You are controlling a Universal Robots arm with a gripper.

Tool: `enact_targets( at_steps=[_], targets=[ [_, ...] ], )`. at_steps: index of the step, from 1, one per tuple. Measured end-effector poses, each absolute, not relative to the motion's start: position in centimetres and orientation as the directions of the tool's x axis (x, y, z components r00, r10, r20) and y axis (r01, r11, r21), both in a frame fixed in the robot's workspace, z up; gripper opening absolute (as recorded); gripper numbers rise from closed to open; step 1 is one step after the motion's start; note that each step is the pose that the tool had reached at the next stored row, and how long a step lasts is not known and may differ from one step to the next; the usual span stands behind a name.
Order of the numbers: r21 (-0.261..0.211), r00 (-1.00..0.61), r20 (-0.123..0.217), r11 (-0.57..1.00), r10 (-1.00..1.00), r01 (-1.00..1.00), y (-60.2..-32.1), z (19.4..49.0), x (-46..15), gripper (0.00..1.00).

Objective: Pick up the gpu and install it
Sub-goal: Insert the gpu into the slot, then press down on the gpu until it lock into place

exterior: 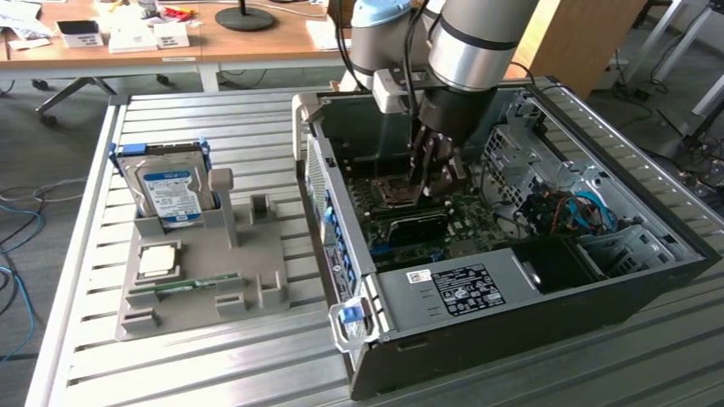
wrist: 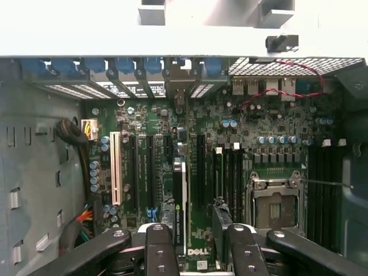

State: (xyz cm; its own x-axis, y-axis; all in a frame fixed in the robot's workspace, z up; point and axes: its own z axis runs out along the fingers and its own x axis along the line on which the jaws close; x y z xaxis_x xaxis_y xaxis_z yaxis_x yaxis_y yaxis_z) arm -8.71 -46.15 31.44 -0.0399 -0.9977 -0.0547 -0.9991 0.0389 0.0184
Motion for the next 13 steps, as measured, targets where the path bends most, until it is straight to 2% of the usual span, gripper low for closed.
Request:
enact_targets(
  at_steps=[13],
  targets=[
    [0.018,-0.040,-0.055,0.039,-0.998,-0.999,-46.15,31.88,-8.71,0.40]
  ],
)
